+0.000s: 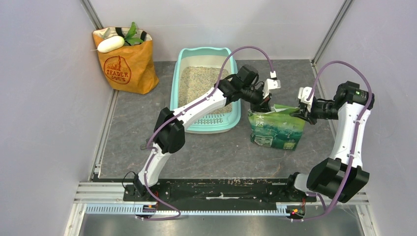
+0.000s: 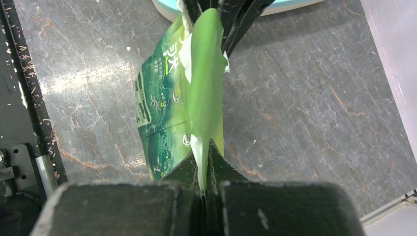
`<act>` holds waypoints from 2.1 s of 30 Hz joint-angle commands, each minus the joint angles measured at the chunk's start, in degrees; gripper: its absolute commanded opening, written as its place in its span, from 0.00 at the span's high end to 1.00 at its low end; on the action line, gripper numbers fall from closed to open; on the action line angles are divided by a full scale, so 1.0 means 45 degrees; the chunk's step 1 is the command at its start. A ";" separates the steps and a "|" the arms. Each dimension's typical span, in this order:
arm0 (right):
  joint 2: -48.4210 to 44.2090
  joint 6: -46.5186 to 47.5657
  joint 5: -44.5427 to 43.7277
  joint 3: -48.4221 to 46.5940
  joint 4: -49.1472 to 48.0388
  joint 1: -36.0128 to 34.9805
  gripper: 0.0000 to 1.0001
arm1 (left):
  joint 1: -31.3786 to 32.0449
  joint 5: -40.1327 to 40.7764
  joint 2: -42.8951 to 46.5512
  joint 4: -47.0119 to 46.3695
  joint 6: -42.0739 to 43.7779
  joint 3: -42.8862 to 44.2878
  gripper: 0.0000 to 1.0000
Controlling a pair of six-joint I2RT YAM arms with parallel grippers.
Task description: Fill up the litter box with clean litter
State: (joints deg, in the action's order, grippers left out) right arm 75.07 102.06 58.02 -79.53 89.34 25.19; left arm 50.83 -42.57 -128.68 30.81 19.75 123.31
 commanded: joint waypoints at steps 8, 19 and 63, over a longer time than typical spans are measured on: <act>-0.0053 -0.0297 0.0904 -0.0241 0.2278 -0.0090 1.00 | 0.0360 -0.0204 0.0411 -0.1393 -0.1182 0.1613 0.98; -0.0531 -0.0268 0.1238 0.0290 0.2279 -0.0070 1.00 | 0.0384 0.5132 0.1123 0.2321 -0.2746 0.0769 0.62; 0.0696 -0.4421 0.2524 -0.1423 -0.0995 -0.1041 1.00 | 0.0365 0.1598 0.1481 -0.2317 -1.2227 0.0991 0.98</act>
State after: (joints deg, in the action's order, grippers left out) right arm 77.67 89.36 62.46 -81.14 88.27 23.44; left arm 52.18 -25.34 -124.57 39.24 -28.58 126.04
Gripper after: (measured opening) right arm 0.007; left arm 0.041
